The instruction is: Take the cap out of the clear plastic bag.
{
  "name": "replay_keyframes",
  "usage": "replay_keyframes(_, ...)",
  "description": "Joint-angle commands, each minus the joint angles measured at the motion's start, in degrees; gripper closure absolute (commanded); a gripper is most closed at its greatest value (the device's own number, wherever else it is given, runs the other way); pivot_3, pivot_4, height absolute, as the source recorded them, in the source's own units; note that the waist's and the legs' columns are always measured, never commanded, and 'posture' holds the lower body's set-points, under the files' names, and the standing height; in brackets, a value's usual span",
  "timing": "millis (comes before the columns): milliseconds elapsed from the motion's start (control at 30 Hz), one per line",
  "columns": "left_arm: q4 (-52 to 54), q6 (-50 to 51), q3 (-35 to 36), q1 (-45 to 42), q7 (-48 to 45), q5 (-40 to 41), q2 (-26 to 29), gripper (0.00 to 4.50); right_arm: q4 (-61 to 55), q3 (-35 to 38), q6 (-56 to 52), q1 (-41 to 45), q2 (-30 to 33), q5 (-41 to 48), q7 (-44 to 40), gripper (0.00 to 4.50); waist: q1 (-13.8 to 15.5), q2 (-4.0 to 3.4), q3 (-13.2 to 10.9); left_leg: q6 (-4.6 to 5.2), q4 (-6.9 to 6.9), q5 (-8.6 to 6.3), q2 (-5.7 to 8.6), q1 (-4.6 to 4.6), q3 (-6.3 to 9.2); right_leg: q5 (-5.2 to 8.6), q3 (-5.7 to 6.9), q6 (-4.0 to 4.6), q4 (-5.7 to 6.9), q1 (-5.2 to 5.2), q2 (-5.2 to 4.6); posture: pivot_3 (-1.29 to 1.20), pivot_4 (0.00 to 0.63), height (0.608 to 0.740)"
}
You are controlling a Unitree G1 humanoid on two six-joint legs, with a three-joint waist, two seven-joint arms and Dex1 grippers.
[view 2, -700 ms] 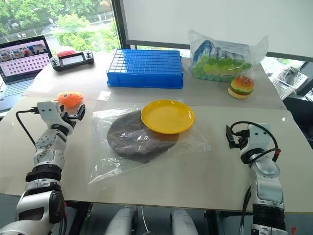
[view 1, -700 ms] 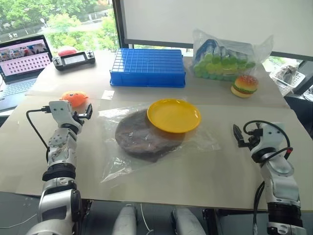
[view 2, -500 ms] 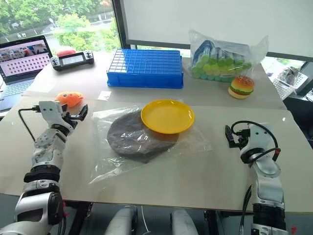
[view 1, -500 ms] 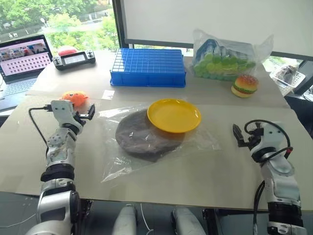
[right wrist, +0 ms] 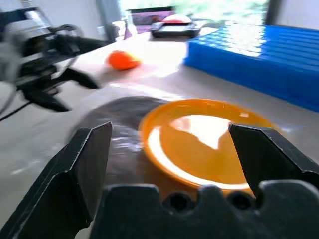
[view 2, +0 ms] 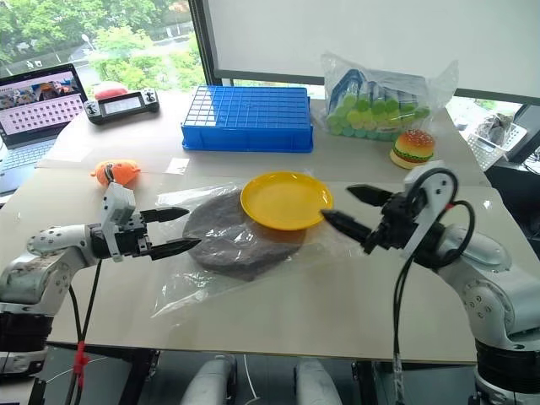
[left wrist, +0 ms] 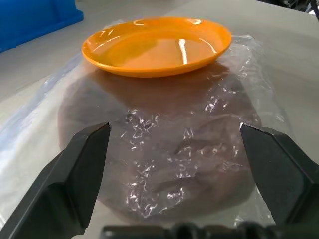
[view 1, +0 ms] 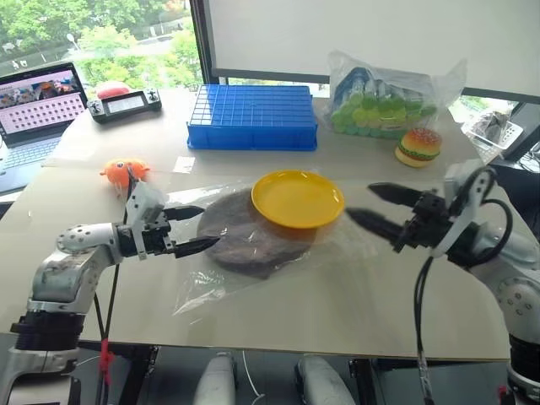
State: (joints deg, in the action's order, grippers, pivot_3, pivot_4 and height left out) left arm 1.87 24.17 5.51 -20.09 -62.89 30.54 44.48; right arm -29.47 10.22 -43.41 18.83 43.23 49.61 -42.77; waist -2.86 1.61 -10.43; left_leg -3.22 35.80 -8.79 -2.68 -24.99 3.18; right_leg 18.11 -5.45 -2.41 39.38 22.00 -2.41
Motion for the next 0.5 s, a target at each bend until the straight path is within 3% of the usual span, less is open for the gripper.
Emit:
replay_keyframes(33,1.8,0.5,0.2,-1.8,0.5,0.4,-0.8,0.07,-1.9,-9.0,0.7,5.2,1.5,-6.3,-1.8,0.00,0.1,0.00,0.0,0.00,0.00,0.00,0.00,0.00,-0.01,0.00,-0.01,0.00,0.00,0.00,0.00,0.00,0.150,0.729)
replay_keyframes(167,2.8,1.0,0.0,-2.0,1.2,0.5,-1.9,0.07,2.0,-16.8,5.8,8.4,0.5,-16.9,-1.1,0.00,0.4,0.01,0.0,0.00,-0.03,0.00,-0.01,-0.11,0.00,0.00,0.01,0.00,-0.04,0.13,0.02,0.00,0.150,0.729)
replay_keyframes(500,4.7,1.4,-0.2,-0.8,3.0,0.0,-3.0,0.07,15.7,-25.9,17.5,10.6,-3.0,-35.8,0.1,0.00,0.4,0.02,0.0,0.01,-0.01,-0.01,-0.01,-0.21,0.01,-0.01,0.04,0.02,-0.09,0.18,0.01,0.00,0.150,0.729)
